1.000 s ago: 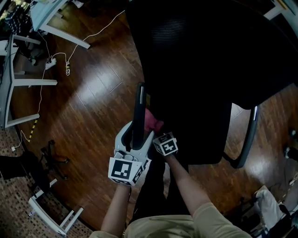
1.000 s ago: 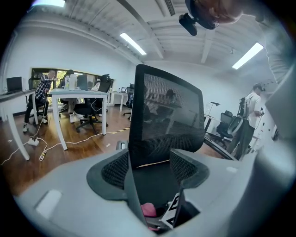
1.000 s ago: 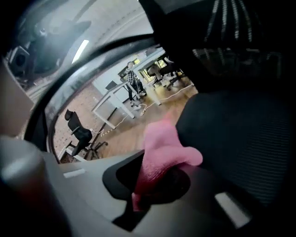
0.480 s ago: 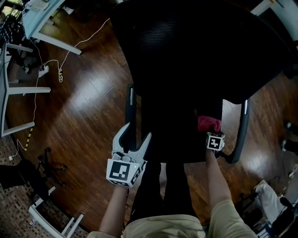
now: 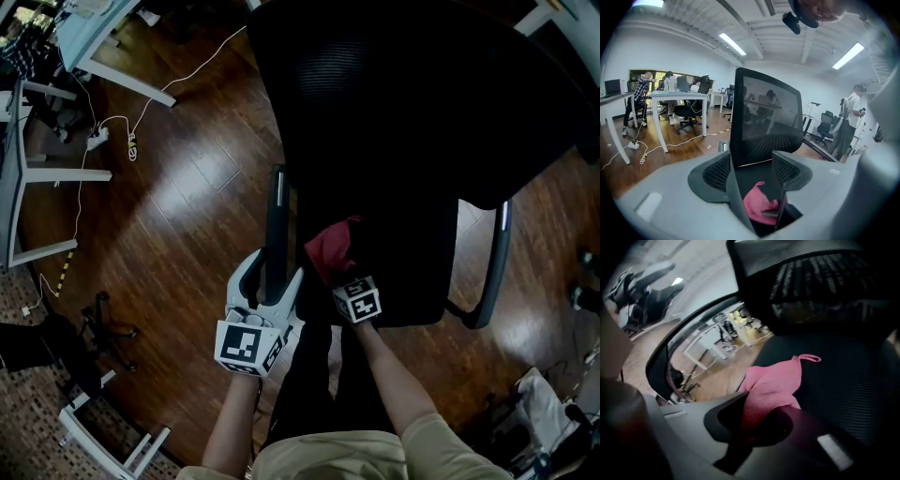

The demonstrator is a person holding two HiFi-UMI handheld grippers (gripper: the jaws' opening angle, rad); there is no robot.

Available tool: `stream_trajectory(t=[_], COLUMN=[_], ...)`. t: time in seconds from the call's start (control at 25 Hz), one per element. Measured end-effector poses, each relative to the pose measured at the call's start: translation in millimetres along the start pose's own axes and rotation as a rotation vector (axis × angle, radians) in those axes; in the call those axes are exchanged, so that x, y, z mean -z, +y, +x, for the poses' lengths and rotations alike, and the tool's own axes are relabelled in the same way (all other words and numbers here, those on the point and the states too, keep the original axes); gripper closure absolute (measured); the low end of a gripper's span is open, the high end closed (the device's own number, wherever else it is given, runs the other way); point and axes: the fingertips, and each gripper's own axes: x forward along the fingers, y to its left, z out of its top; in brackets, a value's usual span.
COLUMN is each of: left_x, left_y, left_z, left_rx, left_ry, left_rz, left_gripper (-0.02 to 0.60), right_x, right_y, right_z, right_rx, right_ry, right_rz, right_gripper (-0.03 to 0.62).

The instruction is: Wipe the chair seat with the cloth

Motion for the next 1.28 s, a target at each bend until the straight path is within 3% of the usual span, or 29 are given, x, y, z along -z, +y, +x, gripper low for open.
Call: stream_trajectory(t=[0.08, 0.12, 0.24, 0.4, 0.52, 0.64, 0.72, 0.8, 0.88, 0.92, 1.0, 1.08, 1.16, 1.2, 1.28], left_x=[3, 4, 7, 15, 23, 29, 29, 32, 33, 32, 29, 26, 24, 23, 20], left_y=[4, 5, 5, 7, -4, -17, -23, -27, -26, -25, -22, -19, -17, -17, -15], left_z=[-7, -10, -11, -13, -8, -2, 0, 3, 5, 5, 4, 2, 1, -1, -4], left_rx=[-0.005, -0.007, -0.004, 0.002, 0.022, 0.045, 0.052, 0.059, 0.058, 0.054, 0.047, 0.039, 0.031, 0.029, 0.026], left_ry=[0.003, 0.009, 0.031, 0.045, 0.045, 0.048, 0.050, 0.050, 0.055, 0.058, 0.056, 0.051, 0.047, 0.046, 0.046], left_rz=[0.009, 0.016, 0.035, 0.048, 0.036, 0.021, 0.012, 0.009, 0.007, 0.005, 0.008, 0.015, 0.021, 0.023, 0.030], left_gripper=[0.319, 0.319, 0.319, 0.319, 0.319, 0.319, 0.319, 0.319, 0.319, 0.319, 0.319, 0.319, 0.319, 0.319, 0.319], right_x=[9, 17, 40, 62, 83, 110, 125, 124, 109, 99, 74, 56, 51, 54, 68], right_y=[62, 77, 58, -29, -136, -232, -259, -260, -241, -222, -157, -69, 16, 49, 78], right_z=[39, 53, 56, -2, -86, -179, -208, -207, -187, -169, -118, -61, -15, 2, 25], right_rx=[-0.111, -0.115, -0.003, 0.235, 0.503, 0.794, 0.868, 0.873, 0.823, 0.758, 0.546, 0.277, 0.040, -0.037, -0.072], right_ry=[0.070, 0.113, 0.204, 0.227, 0.264, 0.297, 0.311, 0.326, 0.265, 0.206, 0.095, 0.044, 0.033, 0.049, 0.123], right_rz=[-0.069, -0.109, -0.200, -0.279, -0.193, 0.025, 0.154, 0.157, 0.151, 0.163, 0.131, 0.052, 0.013, 0.000, -0.038], right_gripper=[0.577, 0.577, 0.576, 0.577, 0.577, 0.577, 0.577, 0.577, 0.577, 0.577, 0.577, 0.577, 0.577, 0.577, 0.577])
